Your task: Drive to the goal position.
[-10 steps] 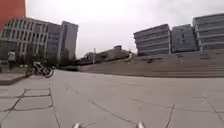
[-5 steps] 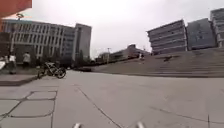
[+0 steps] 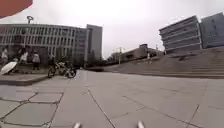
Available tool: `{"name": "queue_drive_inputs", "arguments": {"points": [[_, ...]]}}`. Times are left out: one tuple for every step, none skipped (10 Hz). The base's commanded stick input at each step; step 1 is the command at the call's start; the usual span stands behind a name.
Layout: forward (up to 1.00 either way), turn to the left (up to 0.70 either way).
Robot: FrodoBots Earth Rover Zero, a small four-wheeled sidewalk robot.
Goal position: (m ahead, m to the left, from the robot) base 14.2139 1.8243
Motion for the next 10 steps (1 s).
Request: {"name": "queue_drive_inputs", "arguments": {"points": [[0.85, 0.00], [0.85, 0.00], [0.85, 0.00], [0.85, 0.00], [0.85, 0.00], [0.85, 0.00], [0.85, 0.00], [0.85, 0.00], [0.85, 0.00], [0.85, 0.00]]}}
